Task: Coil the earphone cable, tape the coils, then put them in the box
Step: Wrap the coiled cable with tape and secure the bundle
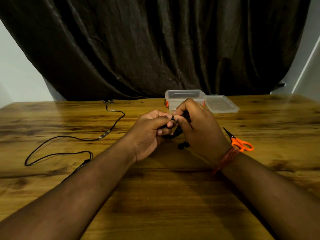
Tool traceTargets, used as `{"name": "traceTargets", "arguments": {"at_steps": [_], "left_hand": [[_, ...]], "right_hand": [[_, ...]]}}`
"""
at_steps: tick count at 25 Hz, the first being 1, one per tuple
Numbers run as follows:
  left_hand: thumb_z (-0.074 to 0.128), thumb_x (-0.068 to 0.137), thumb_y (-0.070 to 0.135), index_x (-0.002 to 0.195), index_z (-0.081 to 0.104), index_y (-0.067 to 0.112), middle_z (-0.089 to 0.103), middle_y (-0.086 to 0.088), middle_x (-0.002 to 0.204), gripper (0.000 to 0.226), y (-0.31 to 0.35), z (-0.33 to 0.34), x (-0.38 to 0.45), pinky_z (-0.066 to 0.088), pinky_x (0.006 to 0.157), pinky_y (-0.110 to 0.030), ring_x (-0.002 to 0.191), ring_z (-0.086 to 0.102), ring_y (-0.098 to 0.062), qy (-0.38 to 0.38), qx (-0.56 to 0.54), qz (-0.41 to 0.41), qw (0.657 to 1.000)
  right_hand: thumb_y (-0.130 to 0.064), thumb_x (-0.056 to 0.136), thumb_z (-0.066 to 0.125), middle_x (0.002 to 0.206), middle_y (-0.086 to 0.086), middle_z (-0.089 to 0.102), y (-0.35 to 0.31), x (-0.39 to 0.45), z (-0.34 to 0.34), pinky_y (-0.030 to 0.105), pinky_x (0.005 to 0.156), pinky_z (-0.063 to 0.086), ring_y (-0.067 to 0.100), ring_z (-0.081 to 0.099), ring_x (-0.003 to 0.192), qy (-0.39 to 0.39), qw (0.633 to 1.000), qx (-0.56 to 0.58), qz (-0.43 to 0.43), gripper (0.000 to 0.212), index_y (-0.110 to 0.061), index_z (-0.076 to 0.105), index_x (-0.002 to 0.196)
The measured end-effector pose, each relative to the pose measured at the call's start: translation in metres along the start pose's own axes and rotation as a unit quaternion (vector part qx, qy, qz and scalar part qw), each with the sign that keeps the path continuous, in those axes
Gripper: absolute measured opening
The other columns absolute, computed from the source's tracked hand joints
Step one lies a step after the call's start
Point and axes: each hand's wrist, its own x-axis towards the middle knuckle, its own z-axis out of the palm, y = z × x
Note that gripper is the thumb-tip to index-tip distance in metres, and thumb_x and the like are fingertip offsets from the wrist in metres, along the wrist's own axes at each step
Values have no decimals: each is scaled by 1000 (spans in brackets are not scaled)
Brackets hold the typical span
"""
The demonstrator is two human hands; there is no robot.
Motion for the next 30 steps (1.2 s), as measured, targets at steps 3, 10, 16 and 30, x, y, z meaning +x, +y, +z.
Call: {"name": "traceTargets", "arguments": {"at_steps": [3, 10, 16, 30], "left_hand": [[43, 96, -1, 88, 51, 10, 51, -2, 66, 16, 1, -1, 1, 40, 43, -12, 47, 30, -6, 3, -1, 12, 1000], [39, 96, -4, 90, 48, 11, 49, -2, 69, 18, -1, 1, 1, 42, 49, -13, 49, 29, -6, 22, 42, 35, 998], [40, 97, -2, 92, 49, 11, 54, 0, 72, 17, -3, 0, 2, 38, 65, -22, 48, 33, -4, 44, 79, 46, 995], [56, 96, 19, 87, 60, 21, 68, -7, 88, 11, -16, 0, 5, 49, 86, -42, 82, 58, -17, 105, 204, 62, 971]], "right_hand": [[-10, 89, 63, 89, -5, 63, -1, 1, -1, 12, 67, 43, 5, 58, 82, 21, 997, 60, 43, 7, -15, 60, 87], [-12, 90, 65, 87, 20, 67, -6, 9, -12, 54, 77, 55, 29, 65, 80, 121, 942, 275, 146, 9, -15, 59, 85], [-8, 87, 63, 81, -9, 60, 4, 3, -16, 22, 67, 50, 6, 57, 75, 29, 999, 1, 29, 14, -20, 61, 94], [-10, 82, 59, 85, 4, 54, -8, 3, -11, 36, 62, 50, 23, 54, 80, -39, 950, -301, -74, 12, -15, 65, 90]]}}
